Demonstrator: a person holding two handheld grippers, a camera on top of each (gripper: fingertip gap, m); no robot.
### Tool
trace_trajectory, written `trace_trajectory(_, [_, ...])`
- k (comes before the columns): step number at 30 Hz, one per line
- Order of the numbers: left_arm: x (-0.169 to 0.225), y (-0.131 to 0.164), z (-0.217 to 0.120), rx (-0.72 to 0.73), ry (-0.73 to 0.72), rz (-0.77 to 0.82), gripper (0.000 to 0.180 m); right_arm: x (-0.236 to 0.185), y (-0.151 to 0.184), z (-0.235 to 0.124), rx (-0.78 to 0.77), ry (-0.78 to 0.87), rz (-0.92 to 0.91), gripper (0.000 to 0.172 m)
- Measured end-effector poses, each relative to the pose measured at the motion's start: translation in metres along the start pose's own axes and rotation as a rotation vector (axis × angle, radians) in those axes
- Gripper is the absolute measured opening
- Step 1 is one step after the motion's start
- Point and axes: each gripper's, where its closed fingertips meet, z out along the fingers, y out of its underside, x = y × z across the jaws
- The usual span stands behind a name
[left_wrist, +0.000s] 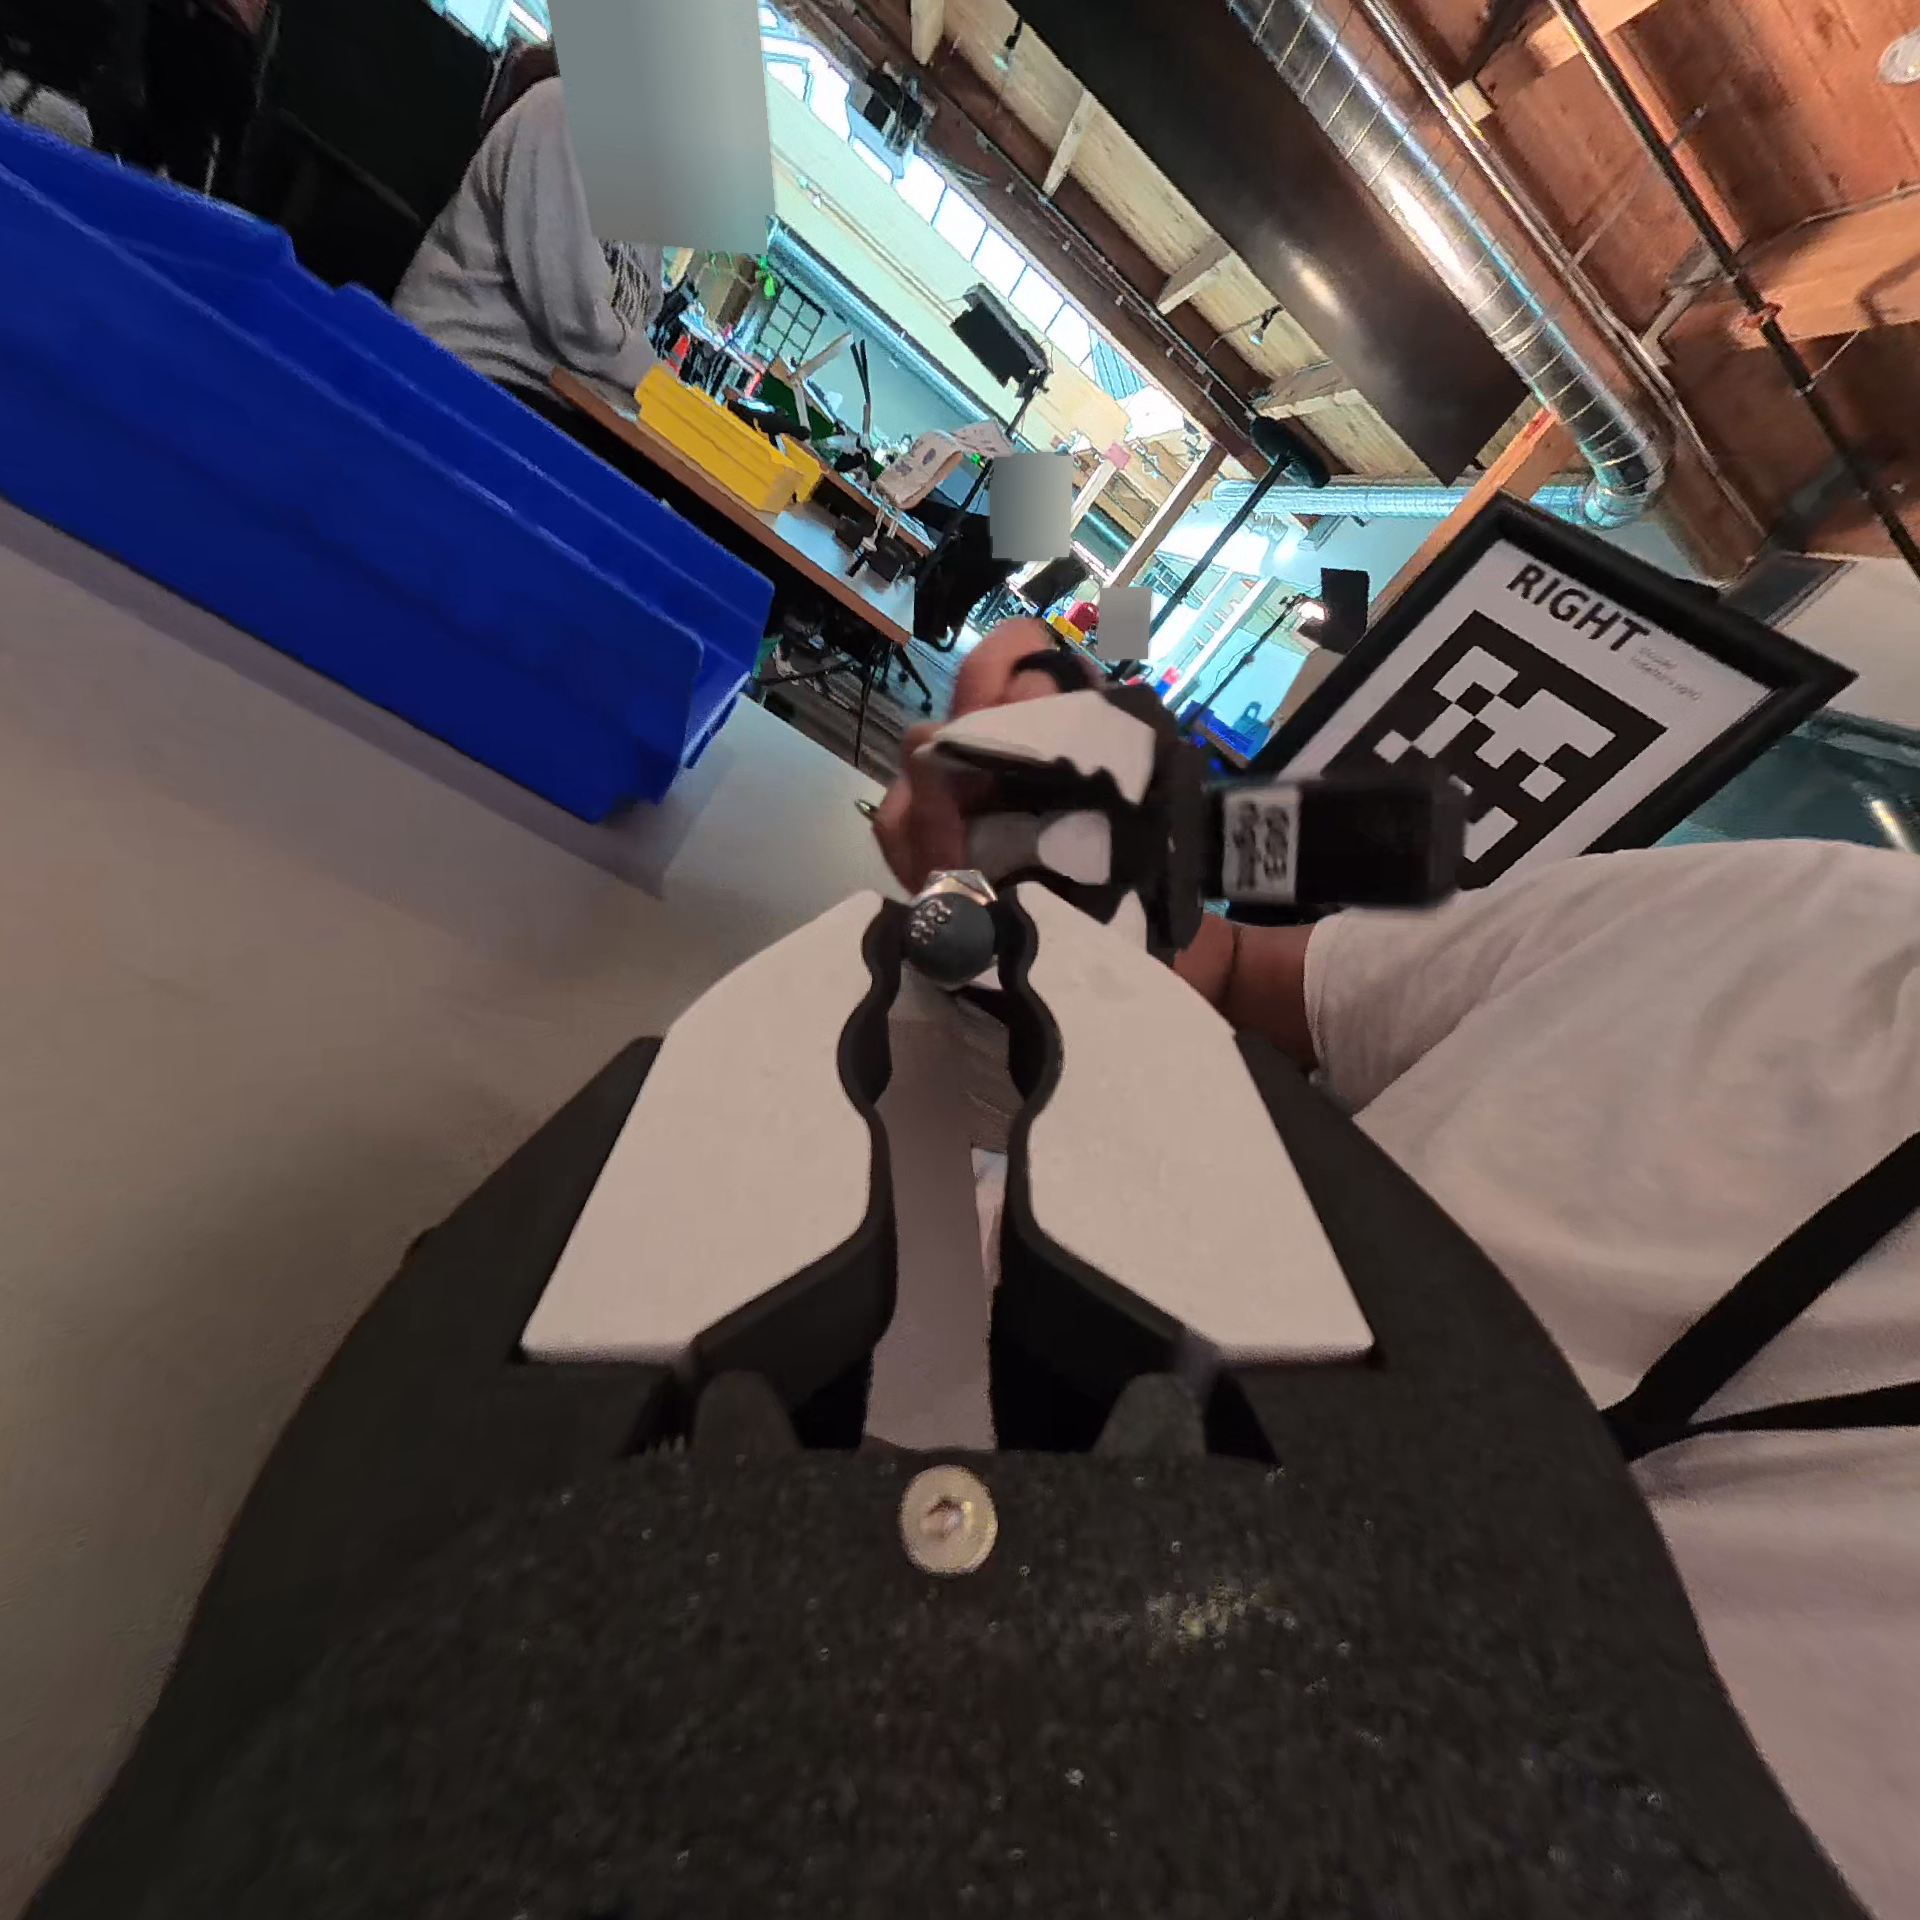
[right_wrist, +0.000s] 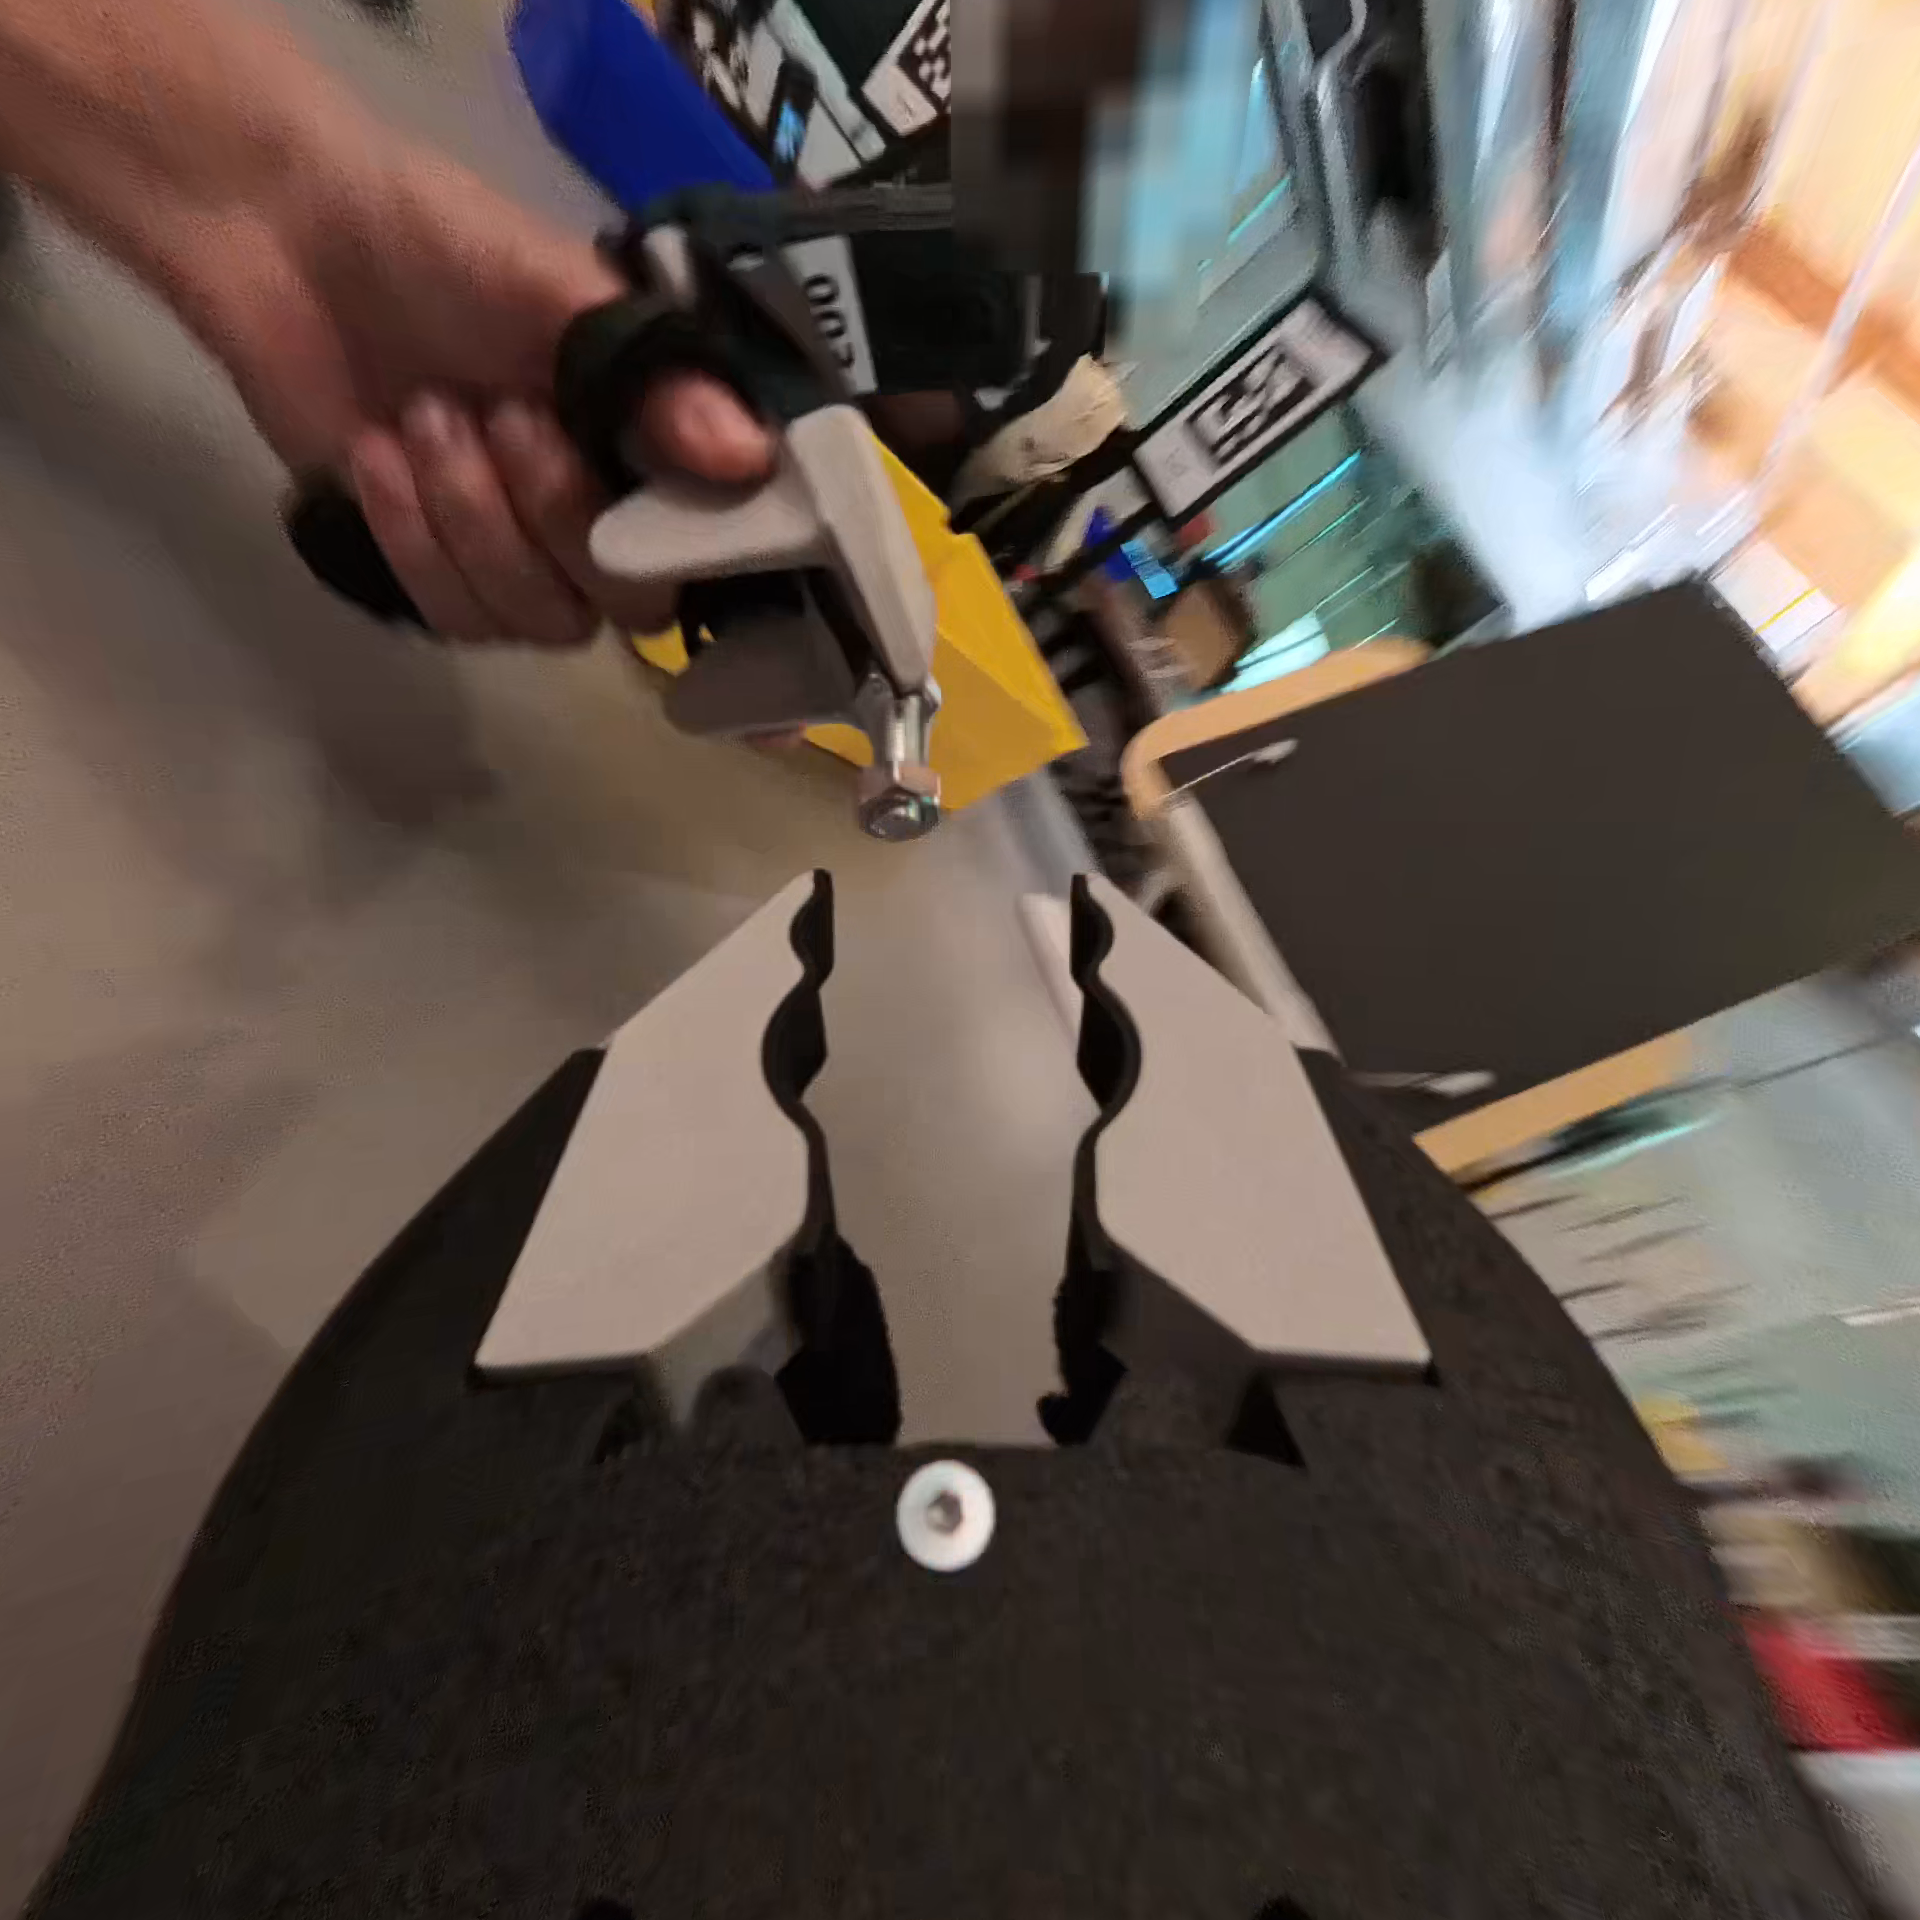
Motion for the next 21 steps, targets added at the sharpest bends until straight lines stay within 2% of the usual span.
trace_trajectory(2, [-0.002, 0.004, 0.002, -0.009, 0.003, -0.040, 0.017, -0.002, -0.003, 0.000, -0.014, 0.099, -0.315, 0.042])
trace_trajectory(4, [-0.001, 0.007, 0.004, -0.014, 0.025, -0.068, 0.017, -0.012, -0.001, 0.004, -0.023, 0.110, -0.488, 0.039])
trace_trajectory(7, [0.002, 0.010, 0.007, -0.027, 0.053, -0.091, 0.017, -0.021, 0.001, 0.007, -0.012, 0.107, -0.545, 0.038])
trace_trajectory(9, [0.002, 0.012, 0.008, -0.038, 0.049, -0.087, 0.017, -0.017, -0.004, 0.006, 0.014, 0.139, -0.550, 0.020])
trace_trajectory(11, [0.004, 0.012, 0.008, -0.038, 0.059, -0.088, 0.017, -0.015, -0.007, 0.004, 0.021, 0.143, -0.534, 0.017])
trace_trajectory(13, [0.005, 0.011, 0.008, -0.042, 0.053, -0.072, 0.017, -0.016, -0.007, 0.005, 0.023, 0.093, -0.403, 0.017])
trace_trajectory(15, [0.005, 0.012, 0.007, -0.054, 0.031, -0.034, 0.017, -0.018, -0.006, 0.006, 0.023, -0.004, -0.168, 0.018])
trace_trajectory(17, [0.007, 0.009, 0.006, -0.050, 0.019, 0.010, 0.017, -0.018, -0.008, 0.008, 0.046, -0.104, 0.141, 0.018])
trace_trajectory(21, [0.009, 0.003, 0.003, -0.053, -0.022, 0.144, 0.017, -0.025, -0.014, 0.012, 0.104, -0.371, 0.897, 0.017])
